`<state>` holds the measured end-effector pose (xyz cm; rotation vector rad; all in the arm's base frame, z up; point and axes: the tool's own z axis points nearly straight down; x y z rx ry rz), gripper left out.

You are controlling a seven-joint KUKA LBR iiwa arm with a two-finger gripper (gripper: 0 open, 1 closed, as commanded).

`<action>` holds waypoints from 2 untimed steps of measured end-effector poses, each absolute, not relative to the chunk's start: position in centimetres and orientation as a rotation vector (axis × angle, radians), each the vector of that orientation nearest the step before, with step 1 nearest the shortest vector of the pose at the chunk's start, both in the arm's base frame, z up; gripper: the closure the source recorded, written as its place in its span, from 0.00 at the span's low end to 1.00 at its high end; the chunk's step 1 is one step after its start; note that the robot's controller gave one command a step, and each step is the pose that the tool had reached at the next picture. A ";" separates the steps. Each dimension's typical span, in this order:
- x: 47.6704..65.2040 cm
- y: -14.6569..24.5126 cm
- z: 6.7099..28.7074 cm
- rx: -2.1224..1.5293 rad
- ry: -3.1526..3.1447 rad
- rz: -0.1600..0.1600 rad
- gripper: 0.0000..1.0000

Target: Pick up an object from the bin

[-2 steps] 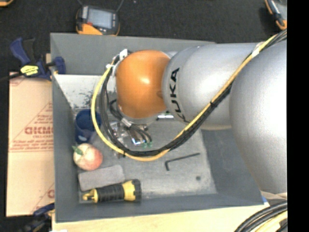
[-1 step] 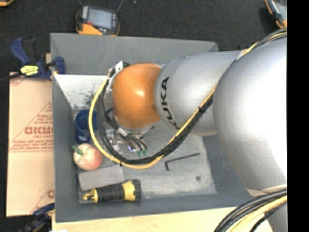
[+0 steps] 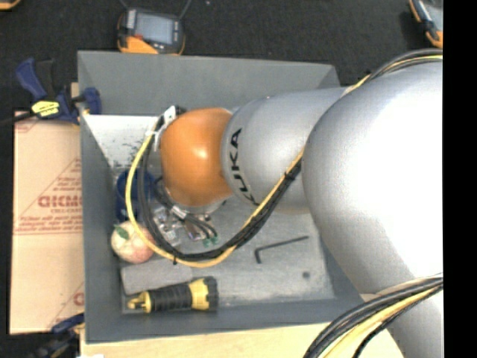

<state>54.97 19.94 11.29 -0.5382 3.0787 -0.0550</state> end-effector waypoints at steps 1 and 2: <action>56.7 21.6 10.9 -0.523 3.077 -0.049 0.00; 56.8 21.7 11.0 -0.524 3.077 -0.049 0.00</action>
Offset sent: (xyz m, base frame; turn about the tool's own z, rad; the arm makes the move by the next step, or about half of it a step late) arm 0.0000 0.0000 0.0000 0.0000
